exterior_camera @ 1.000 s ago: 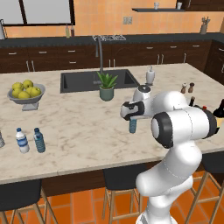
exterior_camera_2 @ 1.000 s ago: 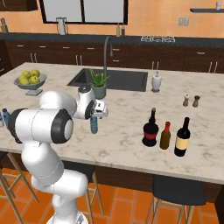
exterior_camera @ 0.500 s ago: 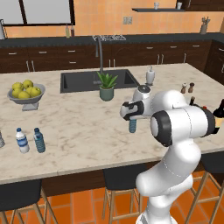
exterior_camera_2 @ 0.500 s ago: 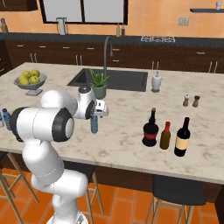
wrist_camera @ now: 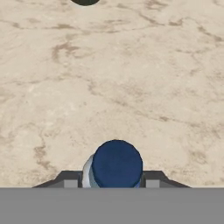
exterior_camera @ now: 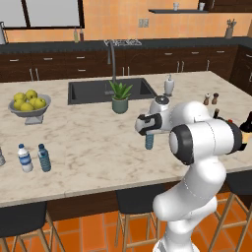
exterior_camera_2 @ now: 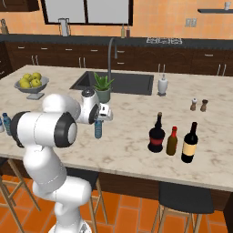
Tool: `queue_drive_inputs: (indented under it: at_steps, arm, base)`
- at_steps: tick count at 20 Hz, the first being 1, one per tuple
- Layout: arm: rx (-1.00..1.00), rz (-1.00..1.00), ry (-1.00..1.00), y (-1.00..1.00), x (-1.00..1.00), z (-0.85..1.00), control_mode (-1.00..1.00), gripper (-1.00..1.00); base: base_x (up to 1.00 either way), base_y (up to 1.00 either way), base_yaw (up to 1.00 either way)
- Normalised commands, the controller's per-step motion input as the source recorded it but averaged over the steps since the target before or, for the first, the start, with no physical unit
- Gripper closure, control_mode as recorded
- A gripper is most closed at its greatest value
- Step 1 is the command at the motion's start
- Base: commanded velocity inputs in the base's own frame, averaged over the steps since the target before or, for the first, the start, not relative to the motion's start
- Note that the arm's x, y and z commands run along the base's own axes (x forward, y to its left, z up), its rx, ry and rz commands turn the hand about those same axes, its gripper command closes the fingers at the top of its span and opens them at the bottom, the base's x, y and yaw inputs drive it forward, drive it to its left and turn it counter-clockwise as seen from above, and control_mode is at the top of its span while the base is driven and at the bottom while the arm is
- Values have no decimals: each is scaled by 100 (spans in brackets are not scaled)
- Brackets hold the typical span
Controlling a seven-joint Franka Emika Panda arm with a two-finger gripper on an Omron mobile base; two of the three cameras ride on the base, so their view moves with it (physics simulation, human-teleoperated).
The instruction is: Move the plastic bottles in the middle to the plastics group, and the glass bottles in the middle to the glass group.
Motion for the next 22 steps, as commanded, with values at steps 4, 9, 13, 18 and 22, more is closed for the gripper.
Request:
queue_drive_inputs:
  at_steps: [4,9,13,18,22]
  arm:
    - [0,0,-13,7,-31,2,-100,100]
    - [0,0,-25,38,-39,13,-100,100]
    - [0,6,-20,78,-15,39,-100,100]
    - [4,22,-3,90,0,60,-100,100]
    - [0,28,5,99,0,61,-100,100]
  base:
    - [0,0,0]
    - [0,0,0]
    - [0,0,0]
    - [0,0,0]
    - [0,0,0]
